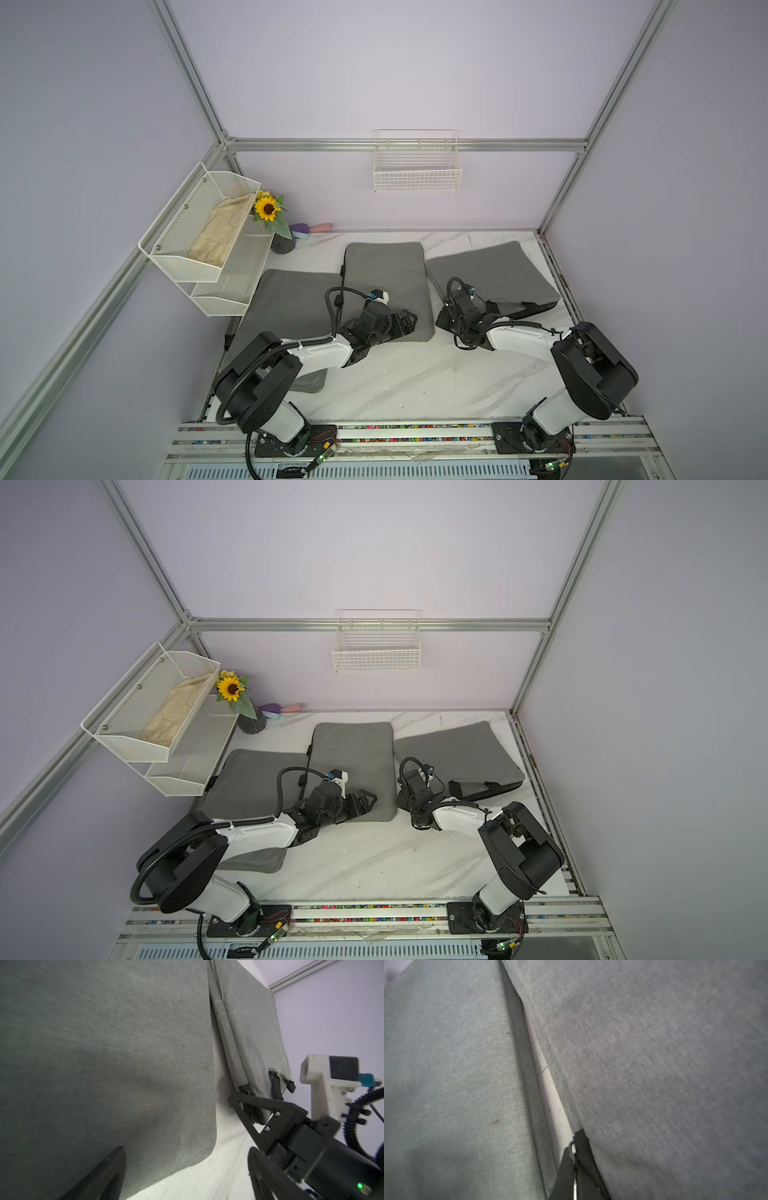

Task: Put the mouse into the laptop bag
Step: Zip the zipper on the zippered laptop bag.

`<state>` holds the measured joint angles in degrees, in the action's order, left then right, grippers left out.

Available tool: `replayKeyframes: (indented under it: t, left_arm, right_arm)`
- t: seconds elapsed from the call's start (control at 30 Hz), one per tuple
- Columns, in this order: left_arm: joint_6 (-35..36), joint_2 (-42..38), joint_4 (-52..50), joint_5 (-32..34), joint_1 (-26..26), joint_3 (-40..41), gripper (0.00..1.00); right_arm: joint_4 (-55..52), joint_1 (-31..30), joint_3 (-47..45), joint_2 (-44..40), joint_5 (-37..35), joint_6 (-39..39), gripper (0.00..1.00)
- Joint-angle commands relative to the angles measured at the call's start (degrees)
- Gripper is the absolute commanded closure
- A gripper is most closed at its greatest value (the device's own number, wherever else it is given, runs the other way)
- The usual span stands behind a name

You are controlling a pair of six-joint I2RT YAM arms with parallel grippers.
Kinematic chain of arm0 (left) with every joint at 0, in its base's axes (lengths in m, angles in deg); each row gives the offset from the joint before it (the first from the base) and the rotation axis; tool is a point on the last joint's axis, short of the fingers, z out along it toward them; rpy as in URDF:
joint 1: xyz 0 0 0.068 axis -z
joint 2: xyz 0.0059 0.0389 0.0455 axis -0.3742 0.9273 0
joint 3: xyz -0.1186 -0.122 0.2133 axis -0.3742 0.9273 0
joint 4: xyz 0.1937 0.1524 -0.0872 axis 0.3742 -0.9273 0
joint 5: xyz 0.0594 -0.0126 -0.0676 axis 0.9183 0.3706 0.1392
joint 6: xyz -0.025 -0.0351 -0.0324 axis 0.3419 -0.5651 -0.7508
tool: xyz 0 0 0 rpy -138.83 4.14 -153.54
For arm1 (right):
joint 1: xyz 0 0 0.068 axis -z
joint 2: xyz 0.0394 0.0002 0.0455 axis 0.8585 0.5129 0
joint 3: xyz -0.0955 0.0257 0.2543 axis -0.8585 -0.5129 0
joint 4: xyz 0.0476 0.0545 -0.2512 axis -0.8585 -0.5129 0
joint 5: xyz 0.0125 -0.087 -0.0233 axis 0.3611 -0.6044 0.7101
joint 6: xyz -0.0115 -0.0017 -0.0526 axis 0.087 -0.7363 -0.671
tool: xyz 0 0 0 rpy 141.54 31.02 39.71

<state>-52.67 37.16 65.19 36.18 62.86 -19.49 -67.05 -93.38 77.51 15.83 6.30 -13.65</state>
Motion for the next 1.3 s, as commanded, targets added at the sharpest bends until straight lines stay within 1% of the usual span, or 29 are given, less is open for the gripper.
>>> replayKeyframes:
  t: [0.0,0.13,0.3,0.47,0.57,0.6,0.63,0.7,0.77,0.8,0.87,0.9,0.93,0.97,1.03,1.1,1.27]
  left_arm:
    - [-2.2,4.1,8.1,-4.3,-0.5,-8.5,0.09]
    - [-3.7,12.1,11.7,-9.5,-0.4,-14.4,0.09]
    - [-6.4,20.1,13.0,-14.3,-0.1,-22.1,0.09]
    - [-8.4,25.4,12.6,-14.8,0.6,-26.7,0.08]
    - [-9.7,28.9,11.0,-15.2,0.8,-30.7,0.11]
    - [-9.8,30.1,10.6,-15.6,0.8,-32.2,0.14]
    - [-9.7,31.1,9.9,-15.7,0.8,-33.7,0.19]
    - [-8.8,32.8,7.1,-14.5,0.9,-36.5,0.36]
    - [-7.2,34.7,3.0,-13.2,0.8,-40.5,0.49]
    - [-6.6,36.1,0.7,-13.0,0.8,-43.0,0.57]
    - [-5.1,39.0,-3.6,-13.1,0.7,-48.3,0.79]
    - [-4.1,40.4,-6.9,-12.1,0.6,-51.4,0.88]
    - [-3.1,41.7,-10.5,-11.1,0.5,-54.6,0.95]
    - [-2.2,42.9,-13.0,-10.6,0.3,-57.3,0.99]
    - [-0.1,45.3,-16.8,-10.1,-0.2,-62.6,1.0]
    - [1.2,47.0,-18.7,-10.0,-0.8,-65.9,1.0]
    - [2.6,48.9,-21.8,-9.1,-3.4,-70.5,1.0]
  right_arm:
    - [3.6,-0.7,-0.4,-2.4,2.6,-1.8,1.0]
    - [3.8,-0.6,-2.1,-5.4,2.3,-1.9,1.0]
    - [4.8,-0.6,-3.8,-8.0,2.5,-1.7,1.0]
    - [6.9,-0.6,-3.8,-6.2,3.3,-1.9,1.0]
    - [7.2,-0.6,-3.0,-6.1,4.5,-2.1,1.0]
    - [6.9,-0.6,-2.7,-6.3,4.5,-2.1,1.0]
    - [7.0,-0.6,-2.6,-6.4,4.6,-2.2,1.0]
    - [7.2,-0.6,-2.7,-6.8,4.7,-2.2,1.0]
    - [6.8,-0.6,-3.0,-7.3,4.6,-2.2,1.0]
    - [6.6,-0.6,-3.4,-7.8,4.5,-2.1,1.0]
    - [6.5,-0.6,-4.5,-8.9,4.4,-1.7,1.0]
    - [6.0,-0.6,-4.8,-9.3,4.3,-1.3,1.0]
    - [5.5,-0.6,-5.1,-9.5,4.4,-1.0,1.0]
    - [5.3,-0.7,-5.3,-9.6,4.6,-0.7,1.0]
    - [5.5,-0.6,-6.1,-9.5,5.2,-0.3,1.0]
    - [5.2,-0.7,-6.9,-9.3,4.9,0.0,1.0]
    - [2.8,-0.8,-8.4,-10.1,2.4,-0.1,1.0]
